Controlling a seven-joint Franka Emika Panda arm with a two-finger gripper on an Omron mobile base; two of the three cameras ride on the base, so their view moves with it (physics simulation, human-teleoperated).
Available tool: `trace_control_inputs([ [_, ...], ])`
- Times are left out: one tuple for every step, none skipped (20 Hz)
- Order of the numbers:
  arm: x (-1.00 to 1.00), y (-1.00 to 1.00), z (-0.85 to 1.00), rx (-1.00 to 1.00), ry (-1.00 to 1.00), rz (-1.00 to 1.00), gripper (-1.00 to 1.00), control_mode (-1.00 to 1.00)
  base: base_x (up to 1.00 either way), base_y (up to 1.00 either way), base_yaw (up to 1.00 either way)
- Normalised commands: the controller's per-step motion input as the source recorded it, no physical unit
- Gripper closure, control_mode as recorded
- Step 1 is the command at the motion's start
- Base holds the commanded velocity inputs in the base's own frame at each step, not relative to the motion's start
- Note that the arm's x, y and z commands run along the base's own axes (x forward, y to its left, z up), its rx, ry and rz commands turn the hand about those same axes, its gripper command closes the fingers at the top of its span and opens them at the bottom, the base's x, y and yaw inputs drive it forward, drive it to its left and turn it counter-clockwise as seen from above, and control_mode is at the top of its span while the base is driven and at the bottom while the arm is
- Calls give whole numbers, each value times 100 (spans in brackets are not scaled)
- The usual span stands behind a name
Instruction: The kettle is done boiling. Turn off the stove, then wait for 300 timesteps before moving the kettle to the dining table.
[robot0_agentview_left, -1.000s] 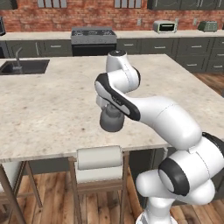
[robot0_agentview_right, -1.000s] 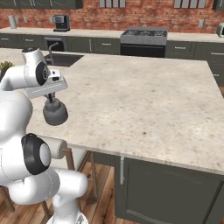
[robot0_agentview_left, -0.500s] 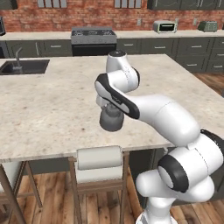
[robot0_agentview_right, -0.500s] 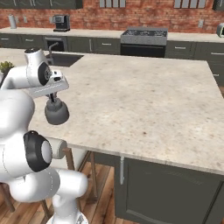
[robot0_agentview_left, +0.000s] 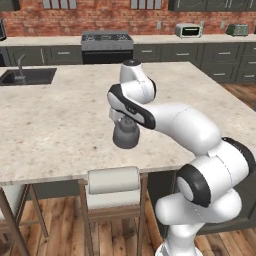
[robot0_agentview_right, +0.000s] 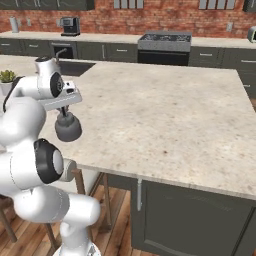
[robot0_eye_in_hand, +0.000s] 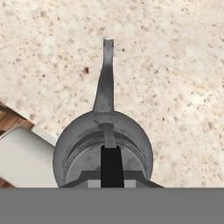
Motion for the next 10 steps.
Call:
trace_control_inputs([
  [25,1,-10,0,0,0,100,-100,0,0,0],
  [25,3,-10,0,1,0,100,-100,0,0,0],
  [24,3,-12,0,2,0,100,-100,0,0,0],
  [27,0,-11,0,3,0,100,-100,0,0,0],
  [26,0,-16,0,3,0,100,-100,0,0,0],
  [30,3,-12,0,2,0,100,-100,0,0,0],
  [29,0,-12,-1,1,0,100,-100,0,0,0],
  [28,0,-17,-5,0,0,100,-100,0,0,0],
  [29,2,-16,-5,0,0,100,-100,0,0,0],
  [34,5,-17,-6,0,0,100,-100,0,0,0],
])
